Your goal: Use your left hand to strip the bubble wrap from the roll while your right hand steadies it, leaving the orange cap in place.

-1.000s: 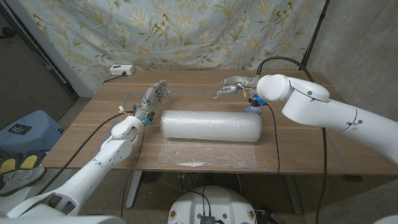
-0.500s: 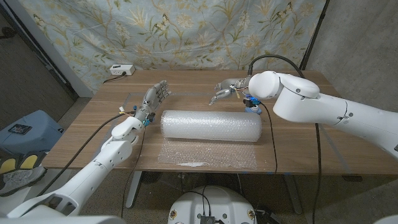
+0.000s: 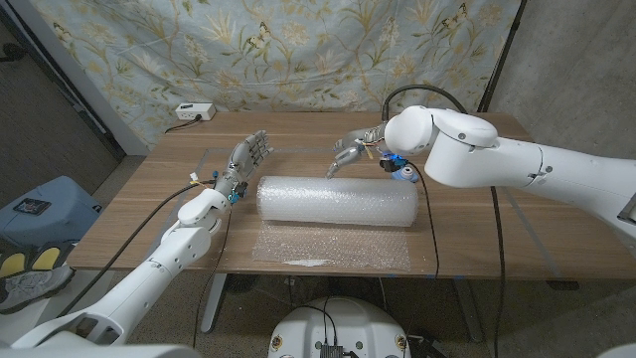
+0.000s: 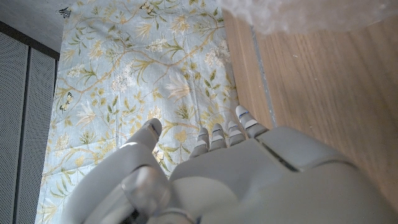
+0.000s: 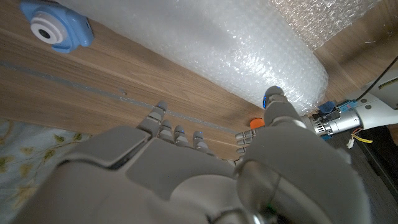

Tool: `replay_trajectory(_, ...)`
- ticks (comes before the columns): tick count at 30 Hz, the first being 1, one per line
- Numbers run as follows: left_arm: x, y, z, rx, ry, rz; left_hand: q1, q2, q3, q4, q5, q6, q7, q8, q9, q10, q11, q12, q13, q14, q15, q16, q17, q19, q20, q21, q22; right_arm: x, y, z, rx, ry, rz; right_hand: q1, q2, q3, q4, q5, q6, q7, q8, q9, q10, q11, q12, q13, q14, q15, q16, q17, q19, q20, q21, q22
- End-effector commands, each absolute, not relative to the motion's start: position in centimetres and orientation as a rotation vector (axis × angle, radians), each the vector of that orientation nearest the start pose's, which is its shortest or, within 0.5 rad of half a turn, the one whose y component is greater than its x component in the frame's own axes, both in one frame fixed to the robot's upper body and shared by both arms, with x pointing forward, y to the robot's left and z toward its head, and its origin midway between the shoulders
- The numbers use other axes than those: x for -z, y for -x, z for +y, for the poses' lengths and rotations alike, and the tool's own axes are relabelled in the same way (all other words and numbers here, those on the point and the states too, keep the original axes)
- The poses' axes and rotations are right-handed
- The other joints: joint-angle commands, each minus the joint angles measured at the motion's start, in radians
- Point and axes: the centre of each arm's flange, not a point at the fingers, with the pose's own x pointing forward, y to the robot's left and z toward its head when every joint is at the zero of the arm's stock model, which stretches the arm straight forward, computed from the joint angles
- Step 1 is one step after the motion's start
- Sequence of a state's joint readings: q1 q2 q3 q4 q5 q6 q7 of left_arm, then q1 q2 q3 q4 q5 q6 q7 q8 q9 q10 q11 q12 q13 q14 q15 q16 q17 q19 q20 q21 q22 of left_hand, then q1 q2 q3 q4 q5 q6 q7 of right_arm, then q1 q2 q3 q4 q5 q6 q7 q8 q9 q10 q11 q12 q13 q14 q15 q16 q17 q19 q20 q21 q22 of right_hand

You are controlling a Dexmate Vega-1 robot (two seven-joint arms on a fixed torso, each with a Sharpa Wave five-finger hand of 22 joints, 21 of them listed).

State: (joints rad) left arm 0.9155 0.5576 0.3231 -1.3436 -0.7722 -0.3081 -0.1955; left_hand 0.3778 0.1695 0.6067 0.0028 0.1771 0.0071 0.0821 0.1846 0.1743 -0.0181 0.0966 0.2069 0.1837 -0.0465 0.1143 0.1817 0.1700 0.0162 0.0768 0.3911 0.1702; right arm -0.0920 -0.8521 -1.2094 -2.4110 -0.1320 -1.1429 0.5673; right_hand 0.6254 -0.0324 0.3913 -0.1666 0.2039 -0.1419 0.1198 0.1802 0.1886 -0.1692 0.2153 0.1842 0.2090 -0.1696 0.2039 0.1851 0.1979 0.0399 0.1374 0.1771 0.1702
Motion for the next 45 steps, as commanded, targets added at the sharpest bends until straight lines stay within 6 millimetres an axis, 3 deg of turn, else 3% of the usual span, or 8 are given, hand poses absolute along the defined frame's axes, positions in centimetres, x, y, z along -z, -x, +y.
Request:
replay_trajectory(1, 4.4, -63.6, 30.5, 0.348, 0.105, -0.599, 0.000, 0.005, 0.003, 0.000, 0.000, 0.005, 0.000, 0.000, 0.004, 0.003, 0.008, -0.001, 0.005, 0.002, 0.011, 0.002, 0.005, 0.007, 0.006, -0.007, 0.002, -7.5, -46.0, -4.9, -0.538, 1.528, -0.128, 0.009, -0.012, -0.002, 0.003, 0.007, -0.014, 0.032, 0.004, 0.002, -0.026, 0.004, 0.004, 0.001, -0.032, 0.008, 0.001, 0.005, -0.014, 0.006, 0.000, 0.002)
replay_trajectory(10, 4.1, -63.9, 30.8, 0.350, 0.101, -0.597, -0.001, 0.004, 0.004, 0.000, 0.000, 0.005, 0.001, 0.000, 0.005, 0.002, 0.010, -0.001, 0.005, 0.001, 0.012, 0.002, 0.005, 0.009, 0.006, -0.010, 0.002, -7.4, -46.4, -3.4, -0.565, 1.524, -0.108, 0.016, -0.013, -0.005, 0.006, 0.012, -0.030, 0.035, 0.003, 0.002, -0.042, 0.004, 0.004, 0.001, -0.044, 0.009, 0.002, 0.006, -0.025, 0.007, 0.002, 0.002)
replay_trajectory(30, 3.9, -63.1, 31.7, 0.337, 0.110, -0.603, -0.004, 0.004, 0.006, 0.001, 0.000, 0.002, 0.002, -0.001, 0.005, -0.001, 0.015, -0.003, 0.005, -0.002, 0.018, 0.001, 0.005, 0.008, 0.008, -0.018, 0.003, -6.5, -46.9, -1.5, -0.578, 1.579, -0.092, 0.035, -0.020, -0.024, 0.014, 0.025, -0.136, 0.014, -0.003, 0.002, -0.153, 0.001, -0.004, -0.005, -0.107, 0.009, 0.002, 0.007, -0.065, 0.000, 0.009, 0.002)
replay_trajectory(37, 4.0, -62.8, 31.7, 0.328, 0.112, -0.602, -0.004, 0.005, 0.006, 0.001, 0.001, 0.003, 0.002, -0.001, 0.005, 0.001, 0.016, -0.002, 0.005, -0.001, 0.019, 0.001, 0.005, 0.010, 0.009, -0.021, 0.003, -6.1, -46.7, -0.6, -0.597, 1.603, -0.074, 0.037, -0.035, -0.041, 0.018, 0.034, -0.157, 0.001, 0.003, 0.001, -0.174, -0.001, 0.001, -0.010, -0.125, 0.010, 0.003, 0.005, -0.066, 0.056, 0.011, 0.001)
replay_trajectory(39, 4.1, -62.7, 31.7, 0.326, 0.114, -0.601, -0.005, 0.005, 0.007, 0.001, 0.001, 0.003, 0.002, -0.001, 0.005, 0.001, 0.016, -0.002, 0.005, -0.001, 0.020, 0.001, 0.005, 0.010, 0.009, -0.022, 0.003, -6.0, -46.7, -0.6, -0.601, 1.610, -0.066, 0.040, -0.040, -0.046, 0.018, 0.038, -0.166, -0.019, 0.003, 0.000, -0.177, -0.005, 0.003, -0.012, -0.128, 0.010, 0.005, 0.004, -0.066, 0.062, 0.011, 0.001)
replay_trajectory(45, 4.4, -62.6, 31.7, 0.327, 0.123, -0.595, -0.005, 0.007, 0.008, 0.001, 0.001, 0.005, 0.004, 0.000, 0.005, 0.002, 0.016, -0.002, 0.005, -0.001, 0.019, 0.001, 0.005, 0.011, 0.009, -0.024, 0.003, -5.9, -46.8, -0.5, -0.599, 1.629, -0.049, 0.047, -0.054, -0.060, 0.018, 0.046, -0.208, -0.041, -0.004, -0.001, -0.197, -0.013, 0.001, -0.015, -0.143, 0.010, 0.004, 0.003, -0.076, 0.066, 0.009, 0.001)
